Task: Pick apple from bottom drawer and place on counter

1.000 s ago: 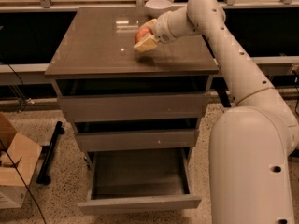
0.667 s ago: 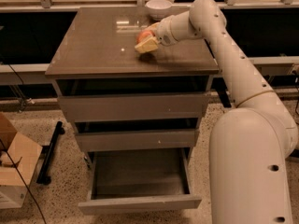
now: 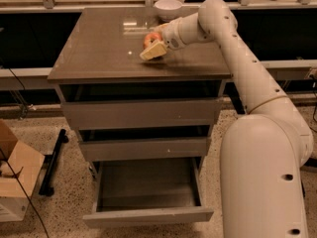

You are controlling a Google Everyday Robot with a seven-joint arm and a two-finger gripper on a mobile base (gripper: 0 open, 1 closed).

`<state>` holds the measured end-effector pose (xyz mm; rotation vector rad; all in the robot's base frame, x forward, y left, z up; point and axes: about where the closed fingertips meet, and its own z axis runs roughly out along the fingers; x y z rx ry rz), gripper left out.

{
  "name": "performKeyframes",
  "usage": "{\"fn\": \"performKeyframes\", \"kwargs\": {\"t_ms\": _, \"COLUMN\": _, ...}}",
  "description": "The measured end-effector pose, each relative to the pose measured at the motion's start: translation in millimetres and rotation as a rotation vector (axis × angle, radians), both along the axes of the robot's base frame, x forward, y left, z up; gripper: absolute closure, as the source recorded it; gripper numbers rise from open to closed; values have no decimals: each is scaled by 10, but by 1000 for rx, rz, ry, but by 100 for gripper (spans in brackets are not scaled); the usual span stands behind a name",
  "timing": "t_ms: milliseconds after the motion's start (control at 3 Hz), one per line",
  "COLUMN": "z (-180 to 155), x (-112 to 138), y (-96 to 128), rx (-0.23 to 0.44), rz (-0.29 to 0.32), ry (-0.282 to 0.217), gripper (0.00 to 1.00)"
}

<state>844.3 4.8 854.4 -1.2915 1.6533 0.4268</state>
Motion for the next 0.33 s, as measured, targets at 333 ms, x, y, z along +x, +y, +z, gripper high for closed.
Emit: {"fn": "performKeyframes", "kwargs": {"t_ms": 333, "z": -3, "x": 0, "y": 3, "rx": 0, "rz": 0, "ry": 0, "gripper": 0}}
